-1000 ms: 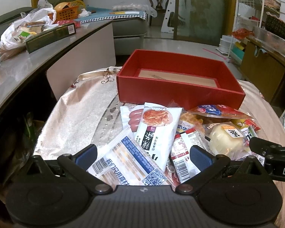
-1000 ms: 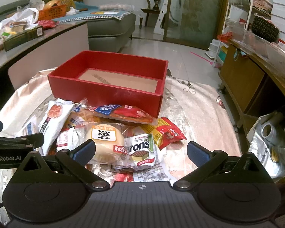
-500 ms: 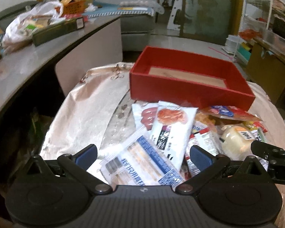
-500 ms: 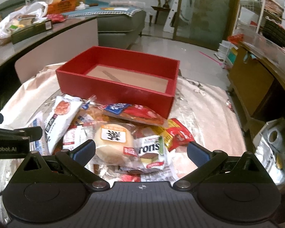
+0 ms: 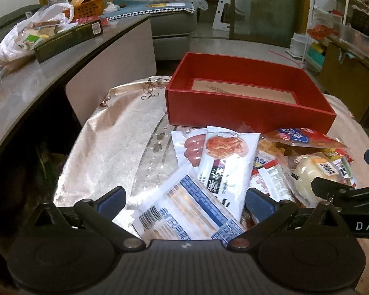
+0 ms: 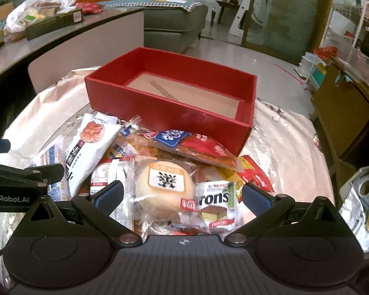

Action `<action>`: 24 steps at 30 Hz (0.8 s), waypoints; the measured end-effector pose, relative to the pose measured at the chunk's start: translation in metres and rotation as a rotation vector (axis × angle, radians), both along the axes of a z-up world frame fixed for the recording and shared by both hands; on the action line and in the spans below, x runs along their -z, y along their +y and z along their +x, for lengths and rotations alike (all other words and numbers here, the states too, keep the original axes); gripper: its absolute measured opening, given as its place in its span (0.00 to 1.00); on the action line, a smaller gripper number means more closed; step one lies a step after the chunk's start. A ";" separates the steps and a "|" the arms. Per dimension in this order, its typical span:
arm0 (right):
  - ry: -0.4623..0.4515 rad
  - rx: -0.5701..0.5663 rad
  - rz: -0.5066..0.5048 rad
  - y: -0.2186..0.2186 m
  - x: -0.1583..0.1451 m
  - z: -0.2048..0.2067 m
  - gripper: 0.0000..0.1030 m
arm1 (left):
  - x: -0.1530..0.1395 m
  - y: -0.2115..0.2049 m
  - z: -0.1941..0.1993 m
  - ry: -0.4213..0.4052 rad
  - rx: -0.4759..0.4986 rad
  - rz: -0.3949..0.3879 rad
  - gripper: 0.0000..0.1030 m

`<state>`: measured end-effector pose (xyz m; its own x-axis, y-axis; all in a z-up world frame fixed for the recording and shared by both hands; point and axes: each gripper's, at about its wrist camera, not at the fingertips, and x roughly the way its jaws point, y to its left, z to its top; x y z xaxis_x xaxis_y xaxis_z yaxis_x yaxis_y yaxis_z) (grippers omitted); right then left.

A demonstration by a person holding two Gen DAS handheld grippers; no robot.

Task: Organize snacks
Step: 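Move left tool to white spicy-strip packet while right tool approaches wrapped round cake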

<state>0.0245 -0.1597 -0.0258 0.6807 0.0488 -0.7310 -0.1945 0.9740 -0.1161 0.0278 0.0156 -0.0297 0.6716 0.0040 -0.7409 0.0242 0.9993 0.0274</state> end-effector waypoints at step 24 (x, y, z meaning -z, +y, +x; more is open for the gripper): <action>0.104 -0.123 -0.023 0.024 0.028 0.032 0.86 | 0.025 -0.004 0.024 0.065 -0.002 0.116 0.89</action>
<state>0.0565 -0.1356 -0.0542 0.5913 0.1092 -0.7990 -0.3241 0.9394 -0.1116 0.0513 0.0112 -0.0550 0.6220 0.0933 -0.7775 0.0276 0.9897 0.1408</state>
